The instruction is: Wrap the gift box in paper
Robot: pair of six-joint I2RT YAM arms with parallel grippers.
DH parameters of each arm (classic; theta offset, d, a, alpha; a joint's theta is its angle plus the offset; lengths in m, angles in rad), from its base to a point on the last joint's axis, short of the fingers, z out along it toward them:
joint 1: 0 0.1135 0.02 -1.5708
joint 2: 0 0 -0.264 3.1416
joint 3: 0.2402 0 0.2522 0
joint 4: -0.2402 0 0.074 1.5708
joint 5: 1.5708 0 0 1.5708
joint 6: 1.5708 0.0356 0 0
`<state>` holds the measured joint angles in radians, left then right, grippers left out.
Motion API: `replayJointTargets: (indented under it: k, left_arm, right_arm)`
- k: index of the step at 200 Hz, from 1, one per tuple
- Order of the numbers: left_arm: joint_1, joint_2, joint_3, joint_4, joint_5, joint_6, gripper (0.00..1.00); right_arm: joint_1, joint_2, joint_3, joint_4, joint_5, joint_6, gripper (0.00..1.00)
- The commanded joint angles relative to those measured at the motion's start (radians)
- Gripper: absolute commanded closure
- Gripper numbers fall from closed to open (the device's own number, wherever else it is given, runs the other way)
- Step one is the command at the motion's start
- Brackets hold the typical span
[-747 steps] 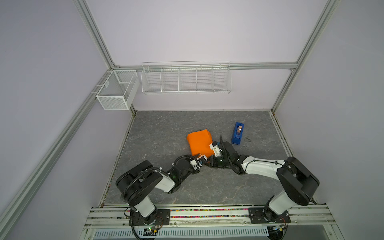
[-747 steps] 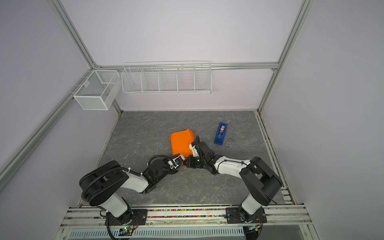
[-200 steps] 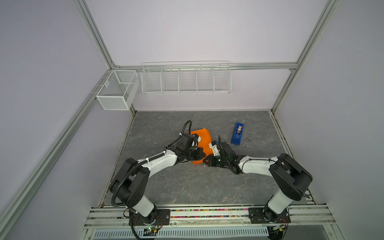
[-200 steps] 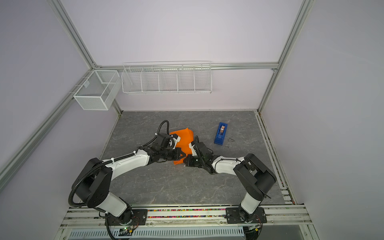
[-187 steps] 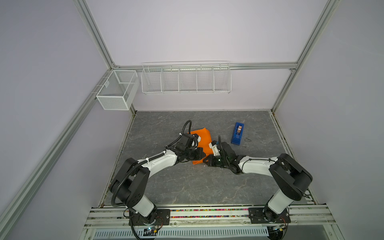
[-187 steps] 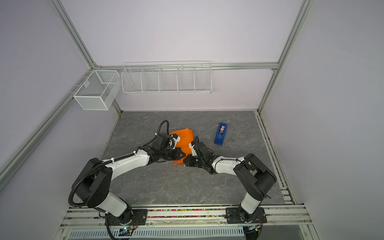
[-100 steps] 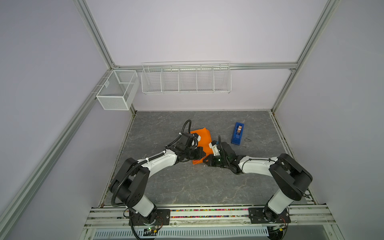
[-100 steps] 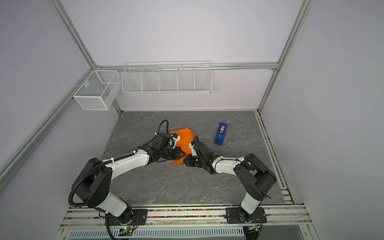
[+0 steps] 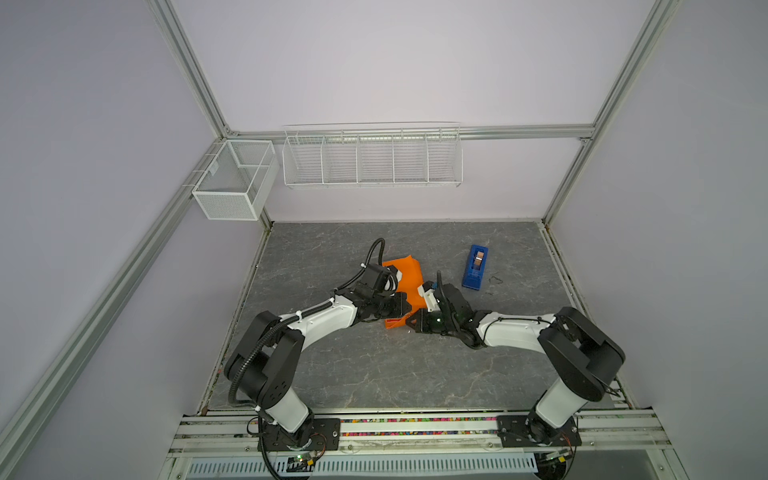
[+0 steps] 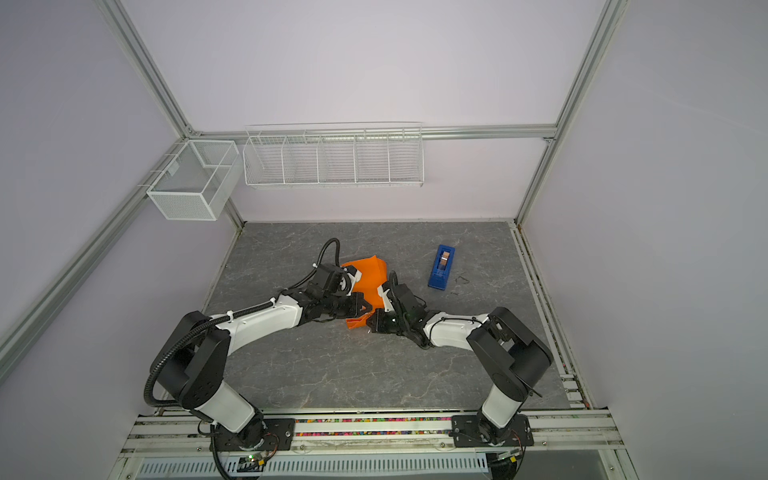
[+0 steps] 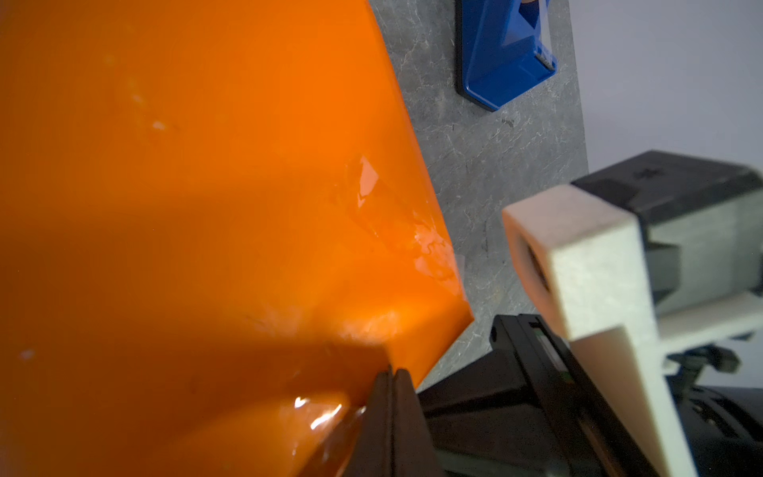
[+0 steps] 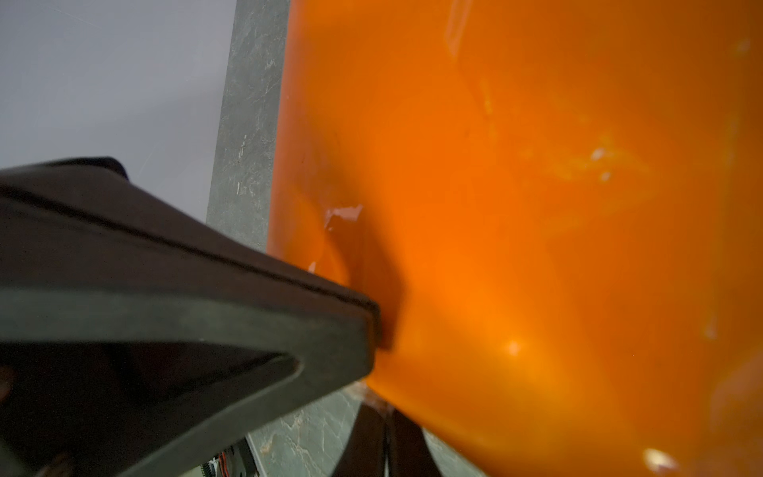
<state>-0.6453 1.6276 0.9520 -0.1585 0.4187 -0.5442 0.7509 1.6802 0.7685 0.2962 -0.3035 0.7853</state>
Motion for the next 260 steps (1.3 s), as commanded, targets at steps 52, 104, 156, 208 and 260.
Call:
replayJointTargets:
  k: [52,104,156,208,260]
  left_arm:
    - [0.047,0.043,-0.041,-0.047,-0.042,0.004,1.00]
    - [0.054,0.057,-0.045,-0.044,-0.030,0.001,1.00]
    - [0.059,0.076,-0.047,-0.042,-0.028,-0.002,1.00]
    - [0.061,0.085,-0.043,-0.049,-0.029,-0.002,1.00]
    - [0.065,0.092,-0.044,-0.056,-0.029,-0.004,1.00]
  right_arm:
    - [0.006,-0.002,0.006,-0.102,0.050,0.042,0.68]
    - [0.006,-0.014,-0.008,-0.107,0.058,0.052,0.53]
    - [0.006,-0.063,-0.039,-0.124,0.098,0.060,0.36]
    - [0.008,-0.096,-0.073,-0.035,0.061,0.060,0.24]
    - [0.018,-0.166,-0.126,0.005,0.066,0.076,0.13]
